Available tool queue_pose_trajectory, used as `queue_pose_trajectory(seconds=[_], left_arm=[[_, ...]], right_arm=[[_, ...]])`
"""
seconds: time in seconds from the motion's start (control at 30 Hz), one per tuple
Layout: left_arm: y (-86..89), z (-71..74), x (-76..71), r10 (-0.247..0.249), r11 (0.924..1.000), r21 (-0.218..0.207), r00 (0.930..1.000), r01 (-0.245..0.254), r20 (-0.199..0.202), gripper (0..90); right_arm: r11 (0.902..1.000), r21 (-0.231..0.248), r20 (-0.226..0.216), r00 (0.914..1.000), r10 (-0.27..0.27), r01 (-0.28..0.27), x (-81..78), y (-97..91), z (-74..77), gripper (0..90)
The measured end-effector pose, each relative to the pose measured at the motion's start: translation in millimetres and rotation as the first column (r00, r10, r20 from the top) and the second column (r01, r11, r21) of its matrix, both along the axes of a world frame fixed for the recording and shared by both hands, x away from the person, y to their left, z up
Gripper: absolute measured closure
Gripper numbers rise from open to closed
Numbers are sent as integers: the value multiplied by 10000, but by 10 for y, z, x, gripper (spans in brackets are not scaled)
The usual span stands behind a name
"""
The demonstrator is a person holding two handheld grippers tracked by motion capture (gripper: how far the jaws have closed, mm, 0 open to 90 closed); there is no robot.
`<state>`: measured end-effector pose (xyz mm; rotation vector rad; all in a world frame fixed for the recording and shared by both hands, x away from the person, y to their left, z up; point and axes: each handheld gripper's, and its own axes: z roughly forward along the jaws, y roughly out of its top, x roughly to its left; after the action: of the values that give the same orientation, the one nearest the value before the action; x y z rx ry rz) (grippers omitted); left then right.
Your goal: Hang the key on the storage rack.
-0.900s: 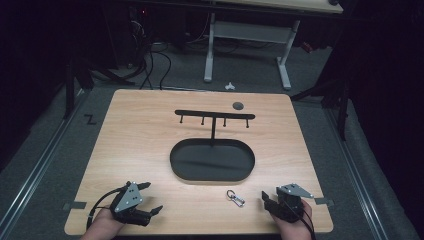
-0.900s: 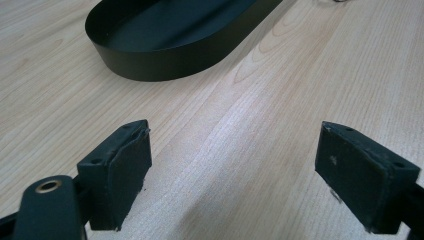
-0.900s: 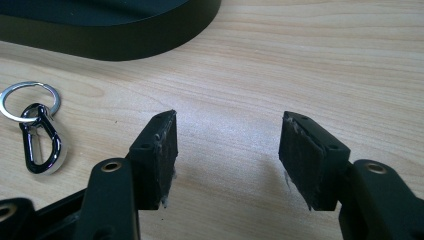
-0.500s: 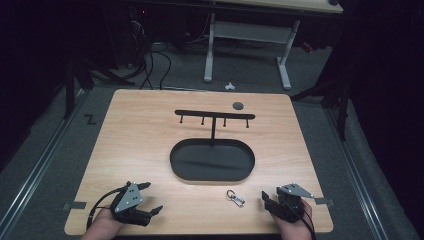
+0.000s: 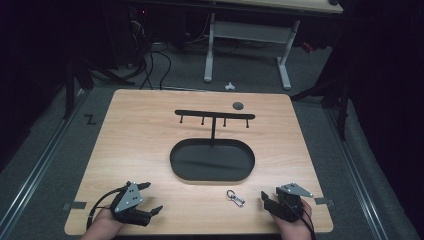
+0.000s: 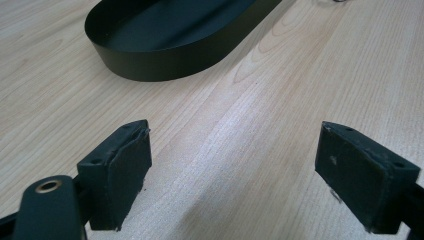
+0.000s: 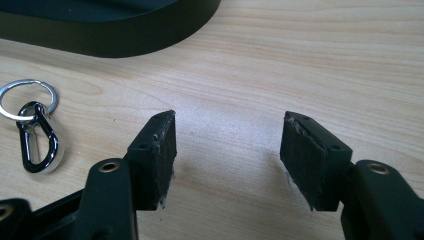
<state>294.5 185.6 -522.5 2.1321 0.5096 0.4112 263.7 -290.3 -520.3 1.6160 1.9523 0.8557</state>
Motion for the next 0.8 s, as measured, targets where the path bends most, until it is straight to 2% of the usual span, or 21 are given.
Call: queue_pose_trajectory(seconds=[0.2, 0.47, 0.57, 0.67, 0.73, 0.8], left_arm=[[8, 3, 1, 18, 10000, -73, 10000, -18, -4, 153], [54, 17, 18, 177, 9984, -544, 9998, -179, -53, 154], [71, 22, 20, 273, 9970, -720, 9996, -274, -25, 154], [87, 29, 20, 329, 9958, -850, 9995, -329, -14, 153], [112, 40, 25, 400, 9939, -1025, 9992, -396, 18, 153], [118, 43, 25, 426, 9931, -1091, 9991, -421, 14, 153]], right_arm=[[10000, 38, -121, 9999, -1, 1, 0, 12, -3, 406], [9995, -215, -211, 9995, 230, -234, 16, 7, -3, 414], [9989, -248, -463, 9981, 397, -408, 20, 13, -2, 434], [9970, -446, -456, 9971, 606, -626, 22, 37, -1, 425], [9934, -789, -423, 9959, 798, -830, 23, 91, 19, 420], [9921, -840, -405, 9951, 900, -931, 28, 106, 25, 420]])
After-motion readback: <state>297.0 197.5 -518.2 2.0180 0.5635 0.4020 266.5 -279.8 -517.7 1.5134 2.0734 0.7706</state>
